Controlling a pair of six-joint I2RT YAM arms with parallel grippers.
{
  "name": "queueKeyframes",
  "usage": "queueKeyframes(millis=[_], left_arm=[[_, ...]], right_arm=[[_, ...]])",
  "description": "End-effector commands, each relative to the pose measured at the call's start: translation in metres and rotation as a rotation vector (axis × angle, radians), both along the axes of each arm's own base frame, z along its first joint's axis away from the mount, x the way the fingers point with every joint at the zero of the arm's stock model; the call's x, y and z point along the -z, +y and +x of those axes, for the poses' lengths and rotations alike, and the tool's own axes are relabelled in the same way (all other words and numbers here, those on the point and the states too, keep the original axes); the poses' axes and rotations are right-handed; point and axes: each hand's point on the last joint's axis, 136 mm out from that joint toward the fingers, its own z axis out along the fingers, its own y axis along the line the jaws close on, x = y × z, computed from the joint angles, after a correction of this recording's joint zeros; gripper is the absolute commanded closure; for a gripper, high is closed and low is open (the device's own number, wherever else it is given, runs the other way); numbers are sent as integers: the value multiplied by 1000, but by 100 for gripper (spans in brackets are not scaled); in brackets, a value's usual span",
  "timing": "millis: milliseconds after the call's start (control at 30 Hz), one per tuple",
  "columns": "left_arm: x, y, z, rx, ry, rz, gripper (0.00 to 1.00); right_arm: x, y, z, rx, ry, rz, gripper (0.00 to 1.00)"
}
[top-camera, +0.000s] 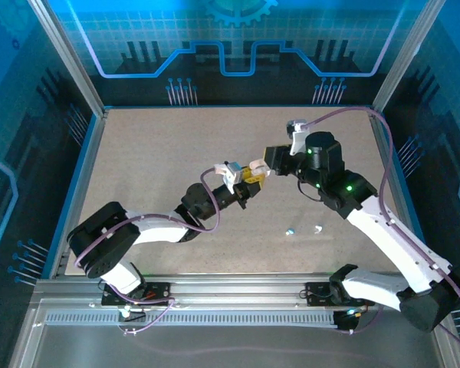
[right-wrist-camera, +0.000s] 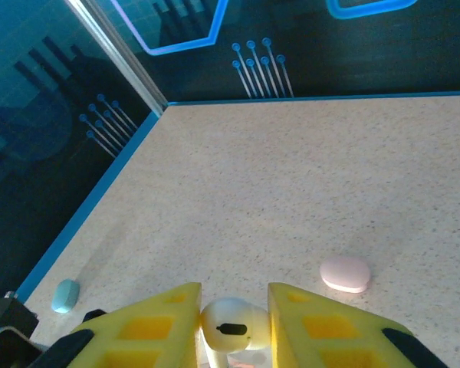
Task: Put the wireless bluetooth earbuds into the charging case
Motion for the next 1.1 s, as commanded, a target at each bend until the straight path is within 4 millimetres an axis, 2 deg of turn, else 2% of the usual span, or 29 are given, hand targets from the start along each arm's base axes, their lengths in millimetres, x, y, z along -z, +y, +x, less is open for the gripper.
queueKeyframes(millis=[0,500,1067], left_arm=[[-33,2,4,-50,-86,-80,77],[-41,2,5,-81,-100,-114,77],[-47,6,5,-97,-111,-141,77]], right_arm=[[-11,13,-6,-42,-36,57,72],[0,34,-13,-125,-3,73,73],[18,42,-15,-152,50,70,74]])
